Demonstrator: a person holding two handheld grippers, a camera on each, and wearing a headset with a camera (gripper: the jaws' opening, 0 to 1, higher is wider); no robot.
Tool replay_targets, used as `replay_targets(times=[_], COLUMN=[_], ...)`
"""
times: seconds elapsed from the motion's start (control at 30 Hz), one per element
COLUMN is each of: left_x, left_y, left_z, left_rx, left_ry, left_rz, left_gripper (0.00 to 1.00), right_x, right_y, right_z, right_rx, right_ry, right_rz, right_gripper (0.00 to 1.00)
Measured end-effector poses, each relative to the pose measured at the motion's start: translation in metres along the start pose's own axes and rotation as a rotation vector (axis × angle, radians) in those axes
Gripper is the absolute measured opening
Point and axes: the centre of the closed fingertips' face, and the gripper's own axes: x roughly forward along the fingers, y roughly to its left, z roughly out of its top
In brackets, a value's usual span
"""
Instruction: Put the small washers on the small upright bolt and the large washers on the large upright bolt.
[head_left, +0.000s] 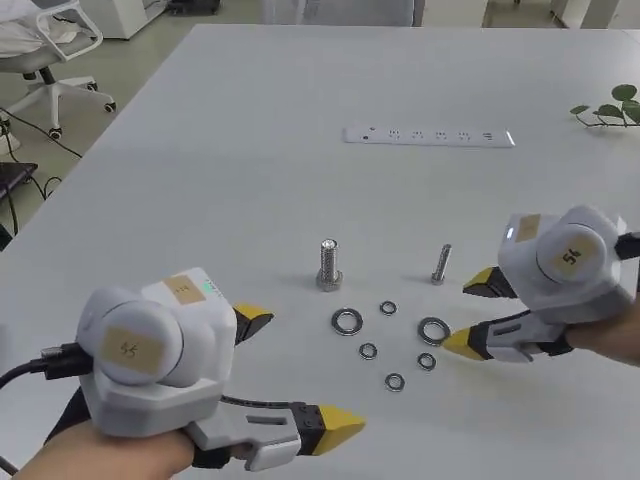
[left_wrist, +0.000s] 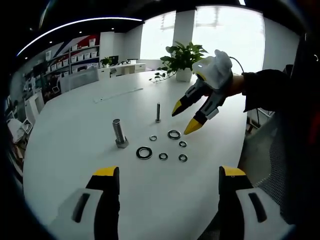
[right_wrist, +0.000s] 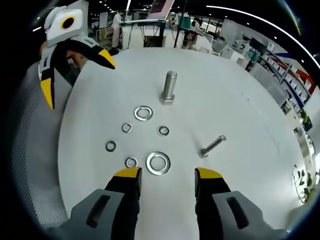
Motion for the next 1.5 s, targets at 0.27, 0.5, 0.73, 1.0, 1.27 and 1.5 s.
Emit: replay_targets(times=[0.27,0.5,0.73,1.0,1.27,1.5], left_x=[0.0,0.0,-0.001,-0.002,-0.001,-0.001], left_y=[-0.002,-0.002,-0.003,-0.004,-0.006,-0.006], left_z=[0.001,0.002,0.002,0.002,0.001,0.002], left_rx=[0.002,0.002,0.003,0.005,0.008,0.004], left_ry=[-0.001,-0.004,-0.003,-0.002,0.0,0.001], left_rz=[-0.001,-0.003,-0.006,-0.007,-0.013,-0.017], left_gripper=[0.81,0.81,0.8,0.8,0.8,0.8], right_x=[0.01,0.012,0.017,0.019,0.019,0.022], right_y=[0.007,0.007,0.013,0.015,0.015,0.016], right_z=[0.001,-0.003,-0.002,-0.005,-0.006,-0.003], right_rx=[-0.078,-0.152,-0.187,-0.217,-0.24,-0.256], right_ry=[0.093,0.165,0.208,0.246,0.286,0.308], right_rz=[0.072,0.119,0.161,0.195,0.229,0.252], right_gripper=[0.37,0.35,0.33,0.29,0.27,0.26])
